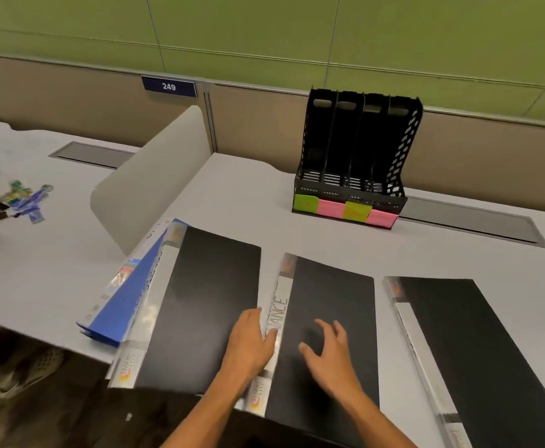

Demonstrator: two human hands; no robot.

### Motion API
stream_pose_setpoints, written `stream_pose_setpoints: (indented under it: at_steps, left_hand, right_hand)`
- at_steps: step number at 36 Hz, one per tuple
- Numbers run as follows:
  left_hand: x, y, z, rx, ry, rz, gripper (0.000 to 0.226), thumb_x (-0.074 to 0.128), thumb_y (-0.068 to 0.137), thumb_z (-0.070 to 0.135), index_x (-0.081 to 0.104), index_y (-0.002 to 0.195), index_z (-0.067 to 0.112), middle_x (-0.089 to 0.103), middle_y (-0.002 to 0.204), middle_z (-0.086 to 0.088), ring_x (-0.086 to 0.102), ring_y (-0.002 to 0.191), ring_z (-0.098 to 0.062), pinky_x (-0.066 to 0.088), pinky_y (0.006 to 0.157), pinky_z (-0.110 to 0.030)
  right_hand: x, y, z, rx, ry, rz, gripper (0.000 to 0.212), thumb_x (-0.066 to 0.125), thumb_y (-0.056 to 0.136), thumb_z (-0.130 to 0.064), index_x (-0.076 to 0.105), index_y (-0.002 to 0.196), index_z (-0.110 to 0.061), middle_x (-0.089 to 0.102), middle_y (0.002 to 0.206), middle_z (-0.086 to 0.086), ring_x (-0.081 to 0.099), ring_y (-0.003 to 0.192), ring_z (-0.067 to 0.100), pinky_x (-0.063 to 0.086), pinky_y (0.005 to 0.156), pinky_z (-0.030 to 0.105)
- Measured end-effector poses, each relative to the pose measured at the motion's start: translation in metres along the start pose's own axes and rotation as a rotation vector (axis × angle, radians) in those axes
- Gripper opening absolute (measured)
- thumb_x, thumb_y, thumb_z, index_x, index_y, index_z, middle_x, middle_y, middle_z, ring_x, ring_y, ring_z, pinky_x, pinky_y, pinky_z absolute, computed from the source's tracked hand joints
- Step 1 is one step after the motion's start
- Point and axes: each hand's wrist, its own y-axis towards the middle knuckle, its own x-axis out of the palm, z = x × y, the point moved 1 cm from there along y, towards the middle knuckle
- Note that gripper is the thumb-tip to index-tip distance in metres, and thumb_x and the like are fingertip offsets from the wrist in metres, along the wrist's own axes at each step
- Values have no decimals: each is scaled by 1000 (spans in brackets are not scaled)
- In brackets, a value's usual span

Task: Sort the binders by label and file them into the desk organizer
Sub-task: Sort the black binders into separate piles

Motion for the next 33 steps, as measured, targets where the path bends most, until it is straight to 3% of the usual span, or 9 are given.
stream_pose_setpoints:
  at_steps: [2,5,10,16,21,23,28,31,33]
  left_hand:
    - [13,-2,6,-45,23,-68,50,64,92,39,47,137,23,52,137,0,55,119,-15,52,100,-32]
    - [28,-3,11,-90,75,-116,64,65,91,39,39,145,16,48,145,-4,51,128,-24,45,108,-41]
    - [44,-1,15,-148,90,-111,75,69,87,44,37,147,14,47,145,-7,47,132,-29,42,111,-45]
    - [49,5,17,-298,-211,-14,83,80,81,36,38,149,16,48,141,-10,50,129,-33,45,108,-52]
    - [34,2,22,-298,-321,32,33,80,82,23,60,109,18,70,106,2,69,102,-24,56,85,-38]
    - [29,-3,27,-303,-384,-20,23,76,85,23,66,105,20,76,100,3,73,94,-21,58,81,-39]
    - [18,-16,50,-260,-470,-32,39,74,89,25,56,124,25,74,108,0,76,88,-21,60,84,-49]
    - [10,-24,76,-186,-474,-29,38,75,89,26,55,121,31,76,103,2,77,81,-20,62,73,-45]
    - [8,-30,95,-121,-447,-14,37,74,89,25,56,120,34,76,103,3,77,80,-18,62,69,-39]
  right_hand:
    - [-12,-3,21,56,-117,56,73,66,92,-45,29,153,-32,1,168,0,15,153,29,27,118,46]
    - [-27,-10,49,131,-256,93,84,64,90,-52,18,157,-29,-1,168,6,12,153,31,23,121,45]
    - [-26,-19,73,171,-367,-37,116,59,83,-70,-18,156,-23,-17,166,12,-6,154,33,7,123,46]
    - [-25,-28,80,89,-445,-113,125,52,74,-84,-33,150,-32,-31,163,8,-21,151,31,-7,122,49]
    - [-42,-30,83,45,-298,-128,129,59,72,-80,-33,150,-33,-23,165,1,-14,154,25,1,124,46]
    - [-48,-31,82,41,-263,-149,127,61,73,-79,-29,151,-35,-22,166,-2,-12,154,24,4,124,46]
    - [-66,-34,85,-31,-94,-164,98,58,84,-72,2,158,-41,-4,168,-12,2,155,17,15,123,42]
    - [-77,-36,86,-58,65,-97,82,56,88,-67,15,155,-45,15,165,-17,22,150,10,26,119,35]
    - [-82,-36,87,-69,139,-64,81,55,88,-70,15,155,-46,17,164,-16,23,149,8,27,118,33]
